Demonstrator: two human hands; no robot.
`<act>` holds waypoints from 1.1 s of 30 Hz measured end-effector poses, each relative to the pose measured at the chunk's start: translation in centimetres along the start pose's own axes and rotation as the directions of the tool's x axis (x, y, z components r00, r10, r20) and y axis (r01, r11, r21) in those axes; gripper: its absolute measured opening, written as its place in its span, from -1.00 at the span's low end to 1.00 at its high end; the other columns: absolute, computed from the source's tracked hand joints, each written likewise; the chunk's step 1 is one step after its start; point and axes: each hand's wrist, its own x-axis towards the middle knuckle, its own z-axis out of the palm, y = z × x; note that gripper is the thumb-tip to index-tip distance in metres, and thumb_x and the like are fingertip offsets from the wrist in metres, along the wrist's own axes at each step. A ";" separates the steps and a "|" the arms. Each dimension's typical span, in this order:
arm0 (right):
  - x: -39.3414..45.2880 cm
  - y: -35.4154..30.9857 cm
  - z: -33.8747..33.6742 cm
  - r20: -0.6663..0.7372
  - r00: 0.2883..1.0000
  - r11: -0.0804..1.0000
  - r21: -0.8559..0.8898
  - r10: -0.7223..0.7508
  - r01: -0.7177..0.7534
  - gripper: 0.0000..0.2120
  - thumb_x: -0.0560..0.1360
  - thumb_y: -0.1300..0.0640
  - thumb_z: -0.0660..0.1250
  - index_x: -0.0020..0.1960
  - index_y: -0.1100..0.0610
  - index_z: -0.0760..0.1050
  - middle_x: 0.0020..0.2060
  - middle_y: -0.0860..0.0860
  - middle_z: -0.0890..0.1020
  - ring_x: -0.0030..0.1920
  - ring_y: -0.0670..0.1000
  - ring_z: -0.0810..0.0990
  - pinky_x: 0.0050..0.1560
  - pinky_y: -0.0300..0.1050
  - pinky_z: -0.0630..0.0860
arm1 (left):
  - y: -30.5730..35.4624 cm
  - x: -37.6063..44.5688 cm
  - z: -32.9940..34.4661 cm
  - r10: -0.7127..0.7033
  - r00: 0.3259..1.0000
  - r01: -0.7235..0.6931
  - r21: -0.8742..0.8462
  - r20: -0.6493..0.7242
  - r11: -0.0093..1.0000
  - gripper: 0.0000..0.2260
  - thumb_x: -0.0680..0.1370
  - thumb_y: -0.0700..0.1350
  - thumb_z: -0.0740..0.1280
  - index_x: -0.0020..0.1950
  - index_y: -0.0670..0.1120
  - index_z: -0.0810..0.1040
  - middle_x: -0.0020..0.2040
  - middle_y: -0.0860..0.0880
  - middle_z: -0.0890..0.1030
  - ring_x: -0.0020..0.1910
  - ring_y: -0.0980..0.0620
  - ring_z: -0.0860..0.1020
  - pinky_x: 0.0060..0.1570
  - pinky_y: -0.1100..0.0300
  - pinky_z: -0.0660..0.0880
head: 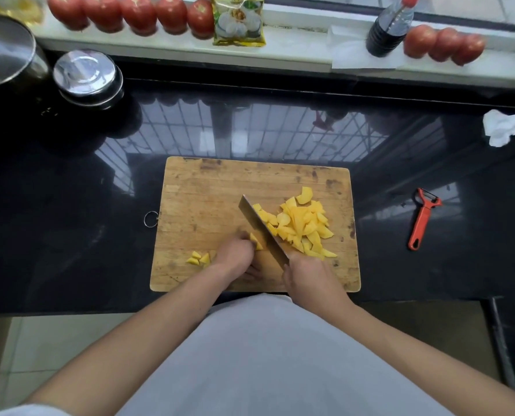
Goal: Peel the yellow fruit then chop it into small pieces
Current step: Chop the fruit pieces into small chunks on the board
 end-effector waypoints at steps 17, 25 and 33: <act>1.6 -2.2 0.7 0.069 0.997 1.000 -0.001 0.020 -0.020 -0.87 0.64 0.25 0.12 -0.05 0.12 0.39 -0.22 0.07 0.47 -0.20 0.16 0.48 -0.22 0.04 0.45 | 0.2 0.0 0.0 0.013 1.000 -0.014 0.046 0.027 0.999 -0.68 0.64 -0.20 0.07 0.25 -0.06 0.56 -0.22 -0.22 0.74 -0.27 -0.19 0.74 -0.26 -0.04 0.71; 1.3 -1.4 0.5 -0.047 0.999 0.998 0.065 0.004 -0.001 -0.84 0.67 0.12 0.15 0.02 0.15 0.47 -0.20 0.11 0.59 -0.21 0.16 0.57 -0.20 0.13 0.59 | -0.2 0.1 0.0 0.045 0.999 -0.045 0.071 0.010 0.996 -0.75 0.72 -0.13 0.06 0.32 -0.08 0.45 -0.12 -0.25 0.73 -0.24 -0.18 0.74 -0.22 -0.03 0.71; -0.4 -0.4 0.9 0.008 0.997 0.995 -0.071 -0.071 0.071 -0.84 0.64 0.18 0.12 0.06 0.13 0.47 -0.26 0.04 0.44 -0.21 0.18 0.46 -0.24 -0.02 0.37 | 0.0 -0.1 0.3 0.077 0.997 -0.076 0.068 -0.011 0.995 -0.64 0.68 -0.20 -0.01 0.34 -0.04 0.48 -0.13 -0.27 0.70 -0.24 -0.23 0.72 -0.34 0.04 0.68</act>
